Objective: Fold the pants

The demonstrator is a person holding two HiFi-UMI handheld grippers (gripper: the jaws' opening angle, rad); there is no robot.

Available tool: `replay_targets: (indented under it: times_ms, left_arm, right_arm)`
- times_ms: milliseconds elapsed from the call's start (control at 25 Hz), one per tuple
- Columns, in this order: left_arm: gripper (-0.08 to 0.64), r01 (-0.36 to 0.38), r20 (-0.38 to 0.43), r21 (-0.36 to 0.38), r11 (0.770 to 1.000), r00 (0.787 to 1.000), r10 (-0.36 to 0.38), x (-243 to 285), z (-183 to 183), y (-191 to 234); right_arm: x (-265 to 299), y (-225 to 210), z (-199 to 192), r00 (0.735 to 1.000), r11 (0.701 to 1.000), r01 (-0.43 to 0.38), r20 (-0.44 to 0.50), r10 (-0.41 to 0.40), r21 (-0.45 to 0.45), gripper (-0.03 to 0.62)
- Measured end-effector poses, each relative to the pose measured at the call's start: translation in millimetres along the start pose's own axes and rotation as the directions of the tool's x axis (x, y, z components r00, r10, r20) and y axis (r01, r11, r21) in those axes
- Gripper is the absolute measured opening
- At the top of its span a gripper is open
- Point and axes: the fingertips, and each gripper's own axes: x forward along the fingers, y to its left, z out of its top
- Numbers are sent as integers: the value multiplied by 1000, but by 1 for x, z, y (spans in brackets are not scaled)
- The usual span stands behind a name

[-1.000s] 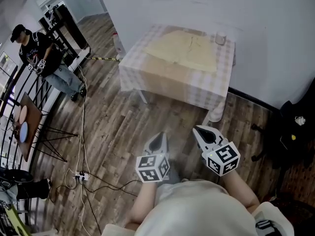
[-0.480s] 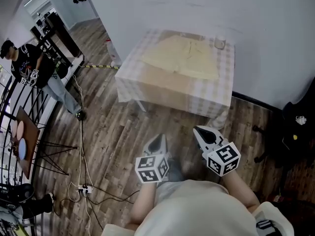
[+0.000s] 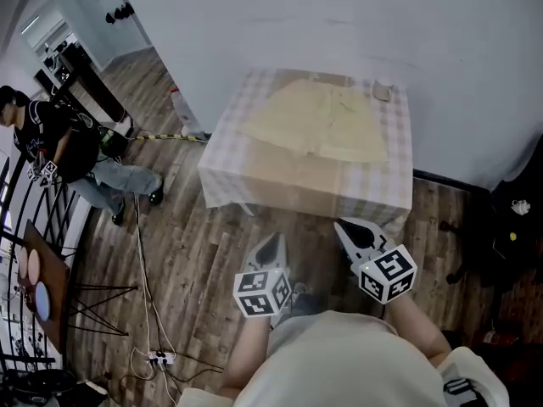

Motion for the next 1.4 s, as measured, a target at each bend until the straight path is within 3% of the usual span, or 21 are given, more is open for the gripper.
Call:
replay_targets:
  times_ms: [640, 1040, 1400]
  left_arm:
    - [9, 62, -40, 40, 997, 997, -60, 70, 53, 87]
    - [9, 44, -51, 27, 999, 998, -43, 108, 65, 110]
    - [9, 2, -42, 34, 999, 999, 0, 169, 94, 134]
  right_arm:
    - [103, -12, 21, 997, 997, 79, 11, -80, 17, 0]
    - [129, -32, 11, 996, 995, 91, -18, -90, 48, 0]
    - [183, -85, 31, 997, 996, 76, 2, -76, 35, 0]
